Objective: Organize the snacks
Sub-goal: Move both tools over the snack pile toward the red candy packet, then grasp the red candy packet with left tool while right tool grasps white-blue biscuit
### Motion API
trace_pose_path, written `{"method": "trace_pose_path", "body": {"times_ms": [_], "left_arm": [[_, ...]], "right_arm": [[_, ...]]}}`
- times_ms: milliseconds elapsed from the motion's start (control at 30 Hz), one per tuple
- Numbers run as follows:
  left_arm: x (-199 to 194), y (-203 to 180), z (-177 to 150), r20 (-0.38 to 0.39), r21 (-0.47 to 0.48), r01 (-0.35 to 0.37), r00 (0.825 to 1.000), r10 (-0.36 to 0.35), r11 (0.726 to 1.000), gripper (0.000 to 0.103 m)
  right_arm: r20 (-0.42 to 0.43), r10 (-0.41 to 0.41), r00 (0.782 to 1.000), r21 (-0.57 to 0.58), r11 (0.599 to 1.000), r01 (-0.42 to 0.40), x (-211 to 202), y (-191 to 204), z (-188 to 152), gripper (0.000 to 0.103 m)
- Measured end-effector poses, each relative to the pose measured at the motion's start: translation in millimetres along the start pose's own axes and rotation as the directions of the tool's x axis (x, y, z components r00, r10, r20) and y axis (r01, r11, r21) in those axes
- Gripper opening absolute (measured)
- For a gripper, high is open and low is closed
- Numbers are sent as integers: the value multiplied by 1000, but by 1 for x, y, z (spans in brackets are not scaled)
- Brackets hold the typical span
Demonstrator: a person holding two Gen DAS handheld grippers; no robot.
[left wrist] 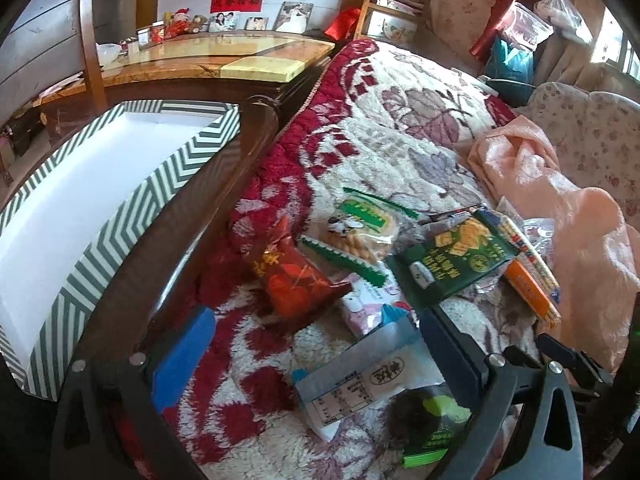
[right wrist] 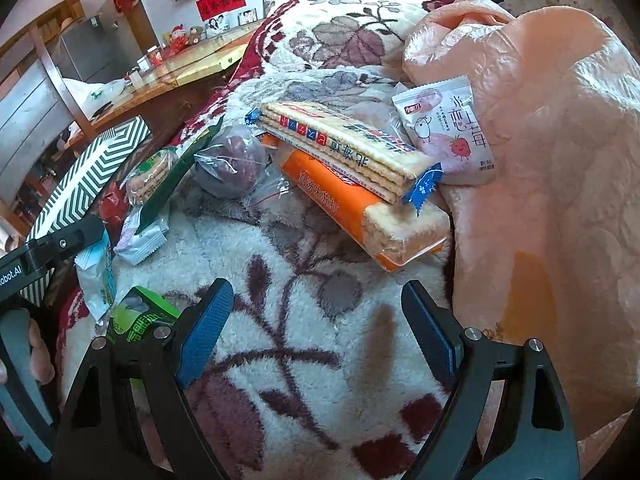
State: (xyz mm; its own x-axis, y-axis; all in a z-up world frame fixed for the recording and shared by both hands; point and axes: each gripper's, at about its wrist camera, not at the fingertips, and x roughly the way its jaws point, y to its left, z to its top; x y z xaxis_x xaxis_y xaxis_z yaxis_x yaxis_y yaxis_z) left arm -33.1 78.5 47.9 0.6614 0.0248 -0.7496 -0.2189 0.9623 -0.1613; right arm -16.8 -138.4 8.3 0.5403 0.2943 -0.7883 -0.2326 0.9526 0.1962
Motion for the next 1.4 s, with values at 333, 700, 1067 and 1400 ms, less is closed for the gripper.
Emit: {"method": "trace_pose_path", "body": {"times_ms": [333, 700, 1067, 1400], "left_arm": [[-8, -15, 3, 18, 62, 97, 995, -99, 993, 103], [8, 31, 10, -36, -143, 51, 998, -57, 988, 103], [35, 32, 27, -93, -165, 18, 995, -33, 986, 84], [50, 38, 27, -163, -184, 27, 985, -57, 983, 34]], "right_arm": [[-6, 7, 1000, 0, 1000, -7, 1, 1, 0, 87], [-13, 29, 999, -4, 1000, -29, 1, 4, 0, 87], [-2, 67, 998, -41, 997, -67, -1, 14, 3, 87], [12, 119, 993, -201, 973, -114, -9, 46, 2, 87]]}}
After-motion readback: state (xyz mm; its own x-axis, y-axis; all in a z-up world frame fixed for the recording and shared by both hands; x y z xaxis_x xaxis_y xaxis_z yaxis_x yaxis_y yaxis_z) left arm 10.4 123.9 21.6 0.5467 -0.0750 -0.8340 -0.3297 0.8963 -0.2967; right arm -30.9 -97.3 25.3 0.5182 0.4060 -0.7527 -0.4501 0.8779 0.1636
